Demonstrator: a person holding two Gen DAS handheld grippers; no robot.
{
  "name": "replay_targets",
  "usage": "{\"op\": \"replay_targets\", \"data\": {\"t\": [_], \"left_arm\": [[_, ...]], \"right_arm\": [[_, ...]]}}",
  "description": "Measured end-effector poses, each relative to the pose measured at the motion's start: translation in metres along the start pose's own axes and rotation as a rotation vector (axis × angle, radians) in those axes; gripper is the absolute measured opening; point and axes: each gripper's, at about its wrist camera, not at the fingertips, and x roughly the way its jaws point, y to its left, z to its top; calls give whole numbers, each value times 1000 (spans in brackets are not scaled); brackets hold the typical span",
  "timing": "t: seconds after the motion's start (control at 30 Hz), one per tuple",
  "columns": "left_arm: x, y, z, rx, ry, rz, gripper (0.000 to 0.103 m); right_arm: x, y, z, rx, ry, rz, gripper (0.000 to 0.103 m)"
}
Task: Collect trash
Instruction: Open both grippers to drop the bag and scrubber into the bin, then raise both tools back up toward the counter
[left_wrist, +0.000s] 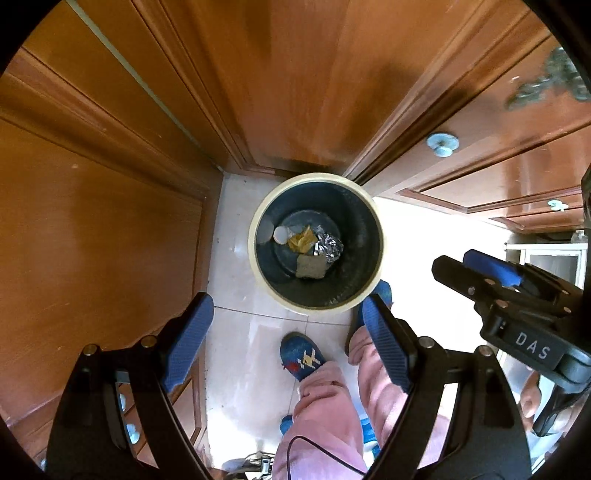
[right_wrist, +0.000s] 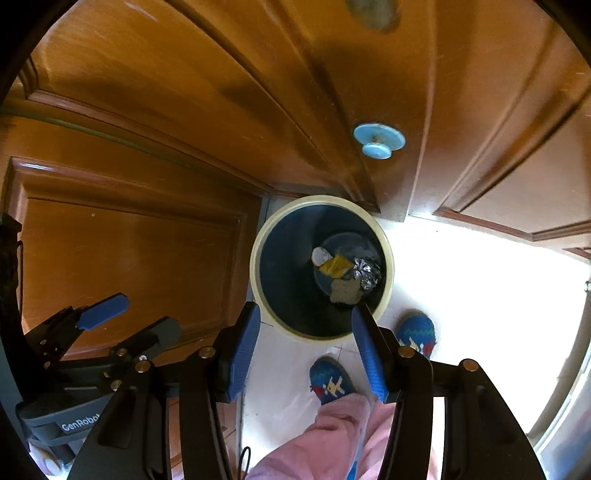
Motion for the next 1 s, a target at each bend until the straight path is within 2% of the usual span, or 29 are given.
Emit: {"op": "replay_targets", "data": {"t": [0.17,0.4,0.7,0.87,1.0], "left_arm": [[-68,-1,-5,2,-51,-21,81],[-200,-16,-17,65,-202,-44,81],[-344,-36,-33,166,-415,-46,81],[-402,-38,-31,207,-531,-38,81],[-444,-30,-22,213,-605,-38,81]], "right_arm": [[-49,7,-14,14,-19,-9,52],[-158,48,-31,-44,-71,-57,52],[-318,99,-52,-153,-296,-57,52],[-381,115,-59,-181,-432,-63,53],[-421,129,-49,-192,-501,-56,53]]}}
